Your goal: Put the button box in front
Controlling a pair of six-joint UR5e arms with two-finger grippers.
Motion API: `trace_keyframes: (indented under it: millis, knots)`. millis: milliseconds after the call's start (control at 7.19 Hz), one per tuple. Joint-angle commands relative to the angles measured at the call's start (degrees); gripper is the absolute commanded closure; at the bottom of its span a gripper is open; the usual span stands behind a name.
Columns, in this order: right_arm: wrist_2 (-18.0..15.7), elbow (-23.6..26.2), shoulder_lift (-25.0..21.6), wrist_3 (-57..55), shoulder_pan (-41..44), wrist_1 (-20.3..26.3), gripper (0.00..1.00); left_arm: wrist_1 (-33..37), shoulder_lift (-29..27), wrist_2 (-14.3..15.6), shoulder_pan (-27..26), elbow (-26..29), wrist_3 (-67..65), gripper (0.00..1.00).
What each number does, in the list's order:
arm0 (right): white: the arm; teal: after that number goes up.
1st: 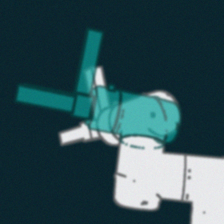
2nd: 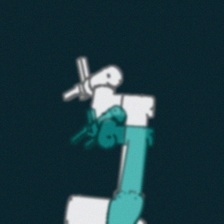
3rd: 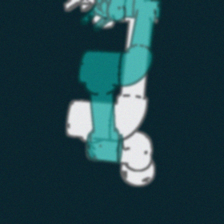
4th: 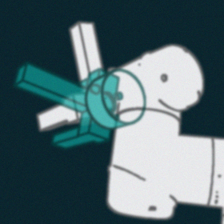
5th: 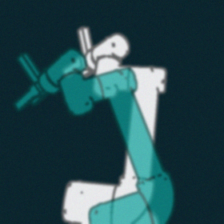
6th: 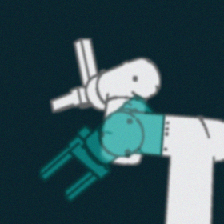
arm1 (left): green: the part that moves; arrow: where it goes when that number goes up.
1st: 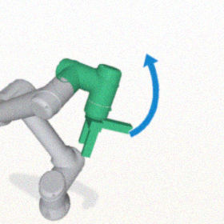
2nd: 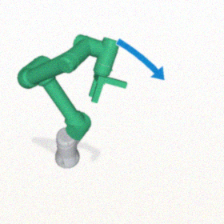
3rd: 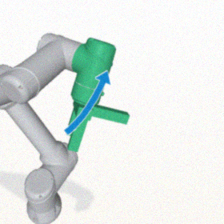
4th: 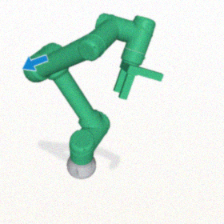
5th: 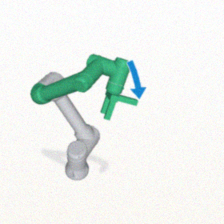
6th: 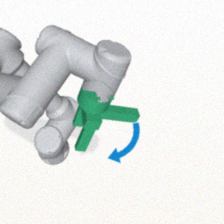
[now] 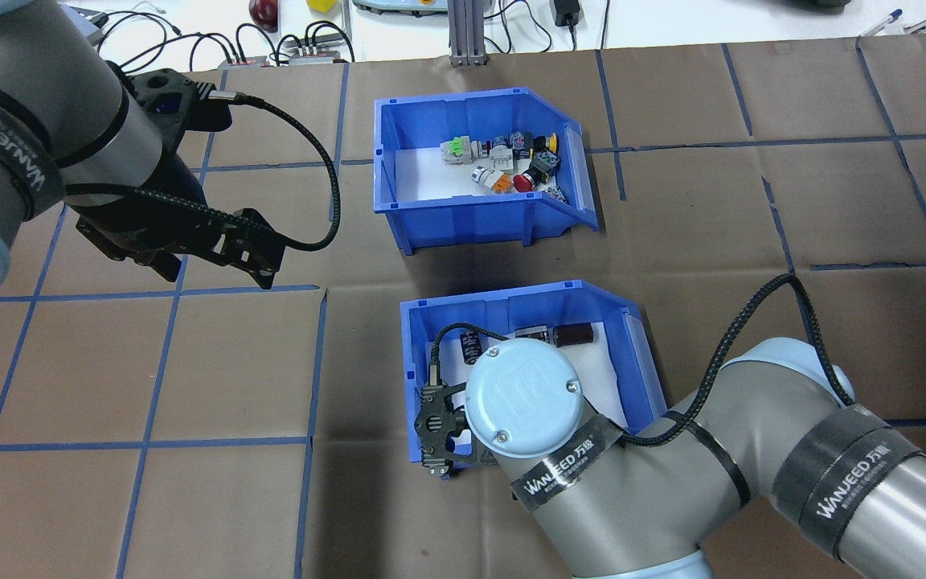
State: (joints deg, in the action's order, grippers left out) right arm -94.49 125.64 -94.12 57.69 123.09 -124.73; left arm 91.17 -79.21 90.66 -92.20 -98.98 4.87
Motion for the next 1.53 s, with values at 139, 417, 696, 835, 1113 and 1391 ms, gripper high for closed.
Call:
trace_keyframes:
  millis: [139,417,696,835,1113,1391]
  knots:
    - [-0.1,-2.2,-3.1,0.0,-2.5,3.4,0.0,-4.8,-0.9,0.1,0.1,0.2,-1.3,0.0]
    - [0.1,-9.1,-6.9,0.0,-9.1,19.0,0.0,-4.8,-1.3,0.1,0.1,0.3,-1.2,0.0]
    - [1.0,-11.2,-7.5,0.0,-19.5,21.4,0.0,-6.1,-1.7,0.1,0.2,0.2,-1.2,0.0]
    - [1.9,-11.6,-7.7,-2.1,-24.5,20.2,0.0,-6.2,-1.7,0.1,0.2,0.3,-1.2,0.0]
    - [2.4,-17.3,-6.5,-14.6,-29.8,21.1,0.0,-6.2,-2.3,0.2,0.2,1.2,-1.2,0.0]
    - [2.5,-24.7,-4.1,-26.6,-35.2,30.4,0.0,-6.1,-2.4,0.1,0.2,1.2,-1.2,0.0]
